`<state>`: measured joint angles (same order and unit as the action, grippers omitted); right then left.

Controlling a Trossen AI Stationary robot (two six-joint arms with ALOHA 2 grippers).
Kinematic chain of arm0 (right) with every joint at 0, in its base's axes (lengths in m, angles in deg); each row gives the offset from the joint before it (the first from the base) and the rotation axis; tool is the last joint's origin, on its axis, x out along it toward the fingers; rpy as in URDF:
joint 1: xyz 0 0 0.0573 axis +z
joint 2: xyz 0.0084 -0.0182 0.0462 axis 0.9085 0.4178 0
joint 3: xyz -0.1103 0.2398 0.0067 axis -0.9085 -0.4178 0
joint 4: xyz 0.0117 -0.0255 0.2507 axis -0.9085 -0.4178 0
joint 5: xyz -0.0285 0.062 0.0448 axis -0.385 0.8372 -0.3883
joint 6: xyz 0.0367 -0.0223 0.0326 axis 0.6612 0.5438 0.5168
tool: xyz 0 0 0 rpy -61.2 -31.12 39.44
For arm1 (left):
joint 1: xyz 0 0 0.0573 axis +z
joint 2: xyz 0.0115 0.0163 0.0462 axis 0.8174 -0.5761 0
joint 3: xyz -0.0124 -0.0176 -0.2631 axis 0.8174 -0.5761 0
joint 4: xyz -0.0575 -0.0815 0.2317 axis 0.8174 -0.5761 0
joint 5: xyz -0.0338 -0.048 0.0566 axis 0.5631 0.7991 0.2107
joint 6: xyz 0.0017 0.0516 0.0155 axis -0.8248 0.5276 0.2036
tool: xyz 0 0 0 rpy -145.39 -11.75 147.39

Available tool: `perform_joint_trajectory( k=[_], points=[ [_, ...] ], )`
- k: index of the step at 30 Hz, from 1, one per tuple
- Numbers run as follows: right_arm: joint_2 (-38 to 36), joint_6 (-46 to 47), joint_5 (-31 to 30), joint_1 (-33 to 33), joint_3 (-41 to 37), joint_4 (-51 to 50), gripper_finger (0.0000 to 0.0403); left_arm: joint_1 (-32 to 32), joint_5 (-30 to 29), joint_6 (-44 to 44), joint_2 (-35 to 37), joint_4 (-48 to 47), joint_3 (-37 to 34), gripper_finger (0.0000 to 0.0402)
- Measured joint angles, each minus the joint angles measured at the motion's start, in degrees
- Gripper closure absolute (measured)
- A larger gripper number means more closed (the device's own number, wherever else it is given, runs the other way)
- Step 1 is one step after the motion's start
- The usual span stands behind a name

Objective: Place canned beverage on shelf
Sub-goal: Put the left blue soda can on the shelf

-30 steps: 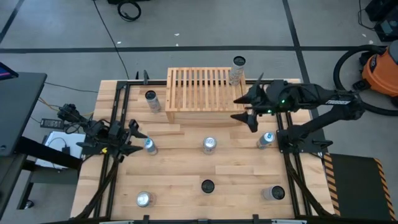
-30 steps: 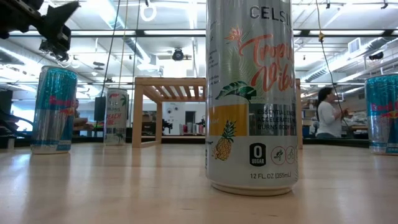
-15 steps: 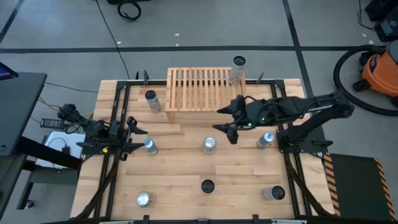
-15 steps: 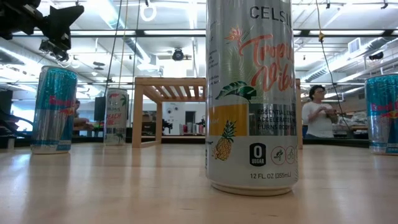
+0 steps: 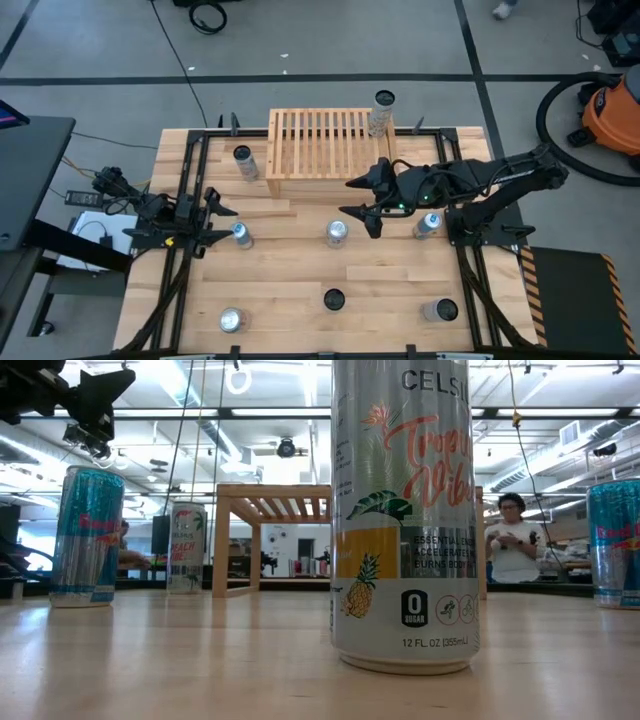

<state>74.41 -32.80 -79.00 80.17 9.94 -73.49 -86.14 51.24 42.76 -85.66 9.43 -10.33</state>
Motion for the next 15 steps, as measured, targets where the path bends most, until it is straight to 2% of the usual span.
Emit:
perform_joint_trajectory(
  k=[9,15],
  points=[
    [0.00,-0.17,-1.28,0.02,-0.01,0.02,0.0071,-0.11,1.17,-3.87,-0.02,-0.98,0.00,0.0159],
    [0.00,-0.18,-0.16,0.02,0.00,0.01,0.0071,-0.11,1.11,-3.38,0.00,-0.88,0.00,0.0159]
  ],
)
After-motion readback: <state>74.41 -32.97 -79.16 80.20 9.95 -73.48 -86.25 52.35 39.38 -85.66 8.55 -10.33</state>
